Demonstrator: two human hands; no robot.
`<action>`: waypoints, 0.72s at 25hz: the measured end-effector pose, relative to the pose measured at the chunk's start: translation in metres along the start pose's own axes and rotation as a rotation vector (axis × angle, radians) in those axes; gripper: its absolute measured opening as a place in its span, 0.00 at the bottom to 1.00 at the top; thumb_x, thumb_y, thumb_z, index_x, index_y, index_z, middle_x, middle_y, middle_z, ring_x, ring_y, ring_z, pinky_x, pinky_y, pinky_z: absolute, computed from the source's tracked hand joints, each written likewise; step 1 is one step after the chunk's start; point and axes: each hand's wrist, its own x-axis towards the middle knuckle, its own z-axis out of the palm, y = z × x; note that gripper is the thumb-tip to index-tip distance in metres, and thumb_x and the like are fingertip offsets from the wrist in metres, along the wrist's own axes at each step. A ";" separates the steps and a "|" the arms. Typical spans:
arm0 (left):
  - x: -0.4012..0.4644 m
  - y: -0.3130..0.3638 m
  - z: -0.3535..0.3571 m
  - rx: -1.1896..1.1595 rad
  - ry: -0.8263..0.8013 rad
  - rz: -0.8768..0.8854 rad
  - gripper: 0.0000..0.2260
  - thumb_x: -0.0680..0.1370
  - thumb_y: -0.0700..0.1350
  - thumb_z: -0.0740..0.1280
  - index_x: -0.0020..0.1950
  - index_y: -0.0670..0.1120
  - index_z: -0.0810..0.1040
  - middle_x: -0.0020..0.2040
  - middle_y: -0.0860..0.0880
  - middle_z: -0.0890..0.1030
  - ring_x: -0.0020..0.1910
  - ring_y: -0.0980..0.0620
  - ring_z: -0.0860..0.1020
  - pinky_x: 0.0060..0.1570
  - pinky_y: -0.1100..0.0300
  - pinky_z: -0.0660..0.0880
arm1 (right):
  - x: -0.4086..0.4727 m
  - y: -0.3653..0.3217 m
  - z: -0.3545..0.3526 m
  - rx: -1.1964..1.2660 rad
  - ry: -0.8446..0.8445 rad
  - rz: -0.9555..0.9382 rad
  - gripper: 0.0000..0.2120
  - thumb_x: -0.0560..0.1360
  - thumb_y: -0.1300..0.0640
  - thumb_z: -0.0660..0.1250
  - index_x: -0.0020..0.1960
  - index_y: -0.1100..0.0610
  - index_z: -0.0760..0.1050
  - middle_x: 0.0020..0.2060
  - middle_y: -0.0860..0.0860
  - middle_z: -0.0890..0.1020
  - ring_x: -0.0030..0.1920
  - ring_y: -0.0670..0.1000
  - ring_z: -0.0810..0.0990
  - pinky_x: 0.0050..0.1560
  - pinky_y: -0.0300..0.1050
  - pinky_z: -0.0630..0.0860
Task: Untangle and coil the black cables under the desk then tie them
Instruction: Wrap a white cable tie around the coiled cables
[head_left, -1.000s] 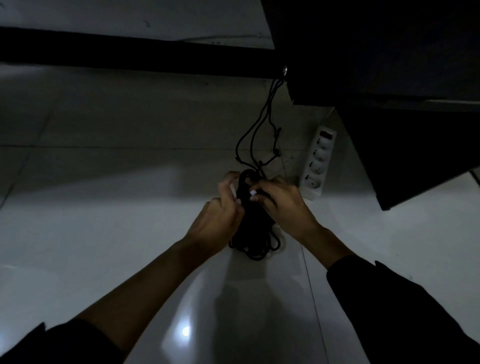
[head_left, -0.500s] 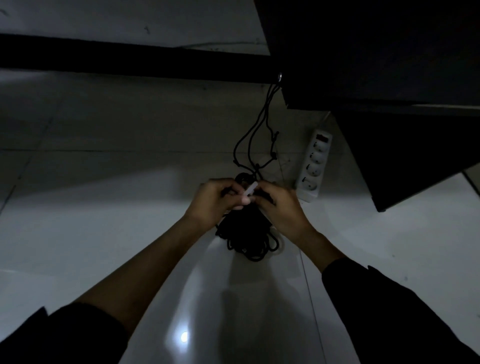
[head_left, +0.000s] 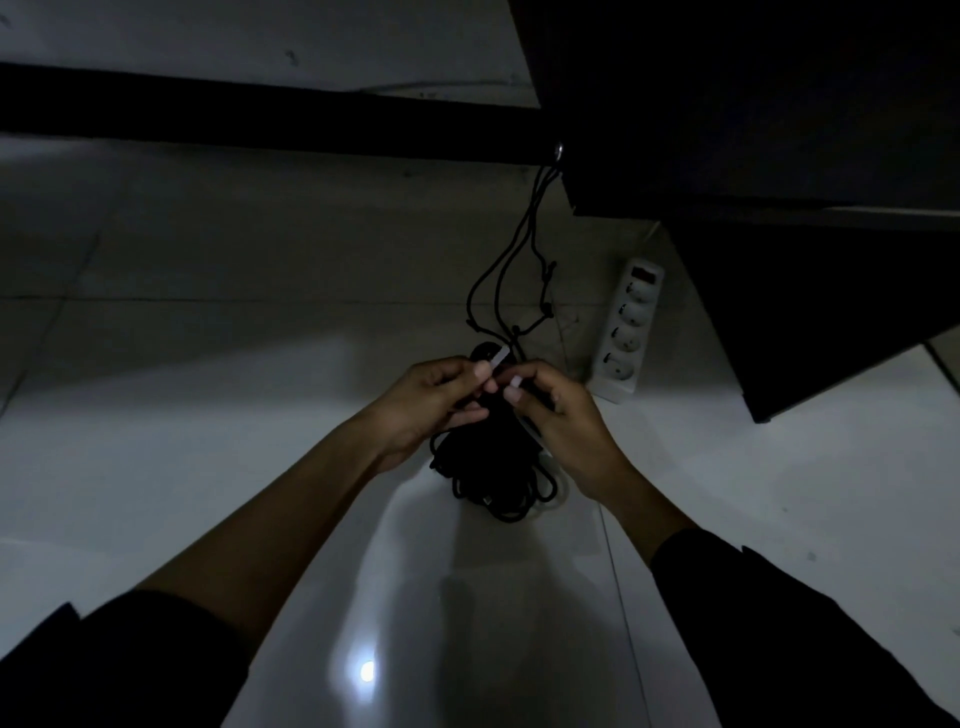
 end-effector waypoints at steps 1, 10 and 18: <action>0.001 0.001 0.001 -0.011 -0.002 -0.025 0.08 0.79 0.48 0.64 0.46 0.47 0.81 0.52 0.46 0.80 0.50 0.55 0.79 0.47 0.69 0.77 | -0.001 0.000 0.000 0.027 0.010 0.006 0.06 0.78 0.66 0.63 0.53 0.66 0.76 0.47 0.52 0.82 0.51 0.46 0.80 0.53 0.39 0.75; 0.006 0.017 0.008 0.086 0.048 -0.161 0.06 0.75 0.44 0.65 0.41 0.48 0.80 0.43 0.50 0.76 0.42 0.55 0.75 0.42 0.65 0.79 | -0.006 0.002 -0.001 0.280 0.042 0.074 0.11 0.79 0.65 0.61 0.58 0.59 0.78 0.52 0.54 0.84 0.55 0.52 0.82 0.55 0.44 0.78; 0.007 0.017 0.009 0.099 0.055 -0.167 0.05 0.75 0.43 0.66 0.46 0.46 0.81 0.47 0.48 0.77 0.45 0.54 0.76 0.42 0.65 0.79 | -0.007 -0.003 -0.005 0.217 -0.008 0.089 0.13 0.78 0.67 0.62 0.61 0.62 0.77 0.54 0.56 0.83 0.56 0.51 0.82 0.57 0.41 0.77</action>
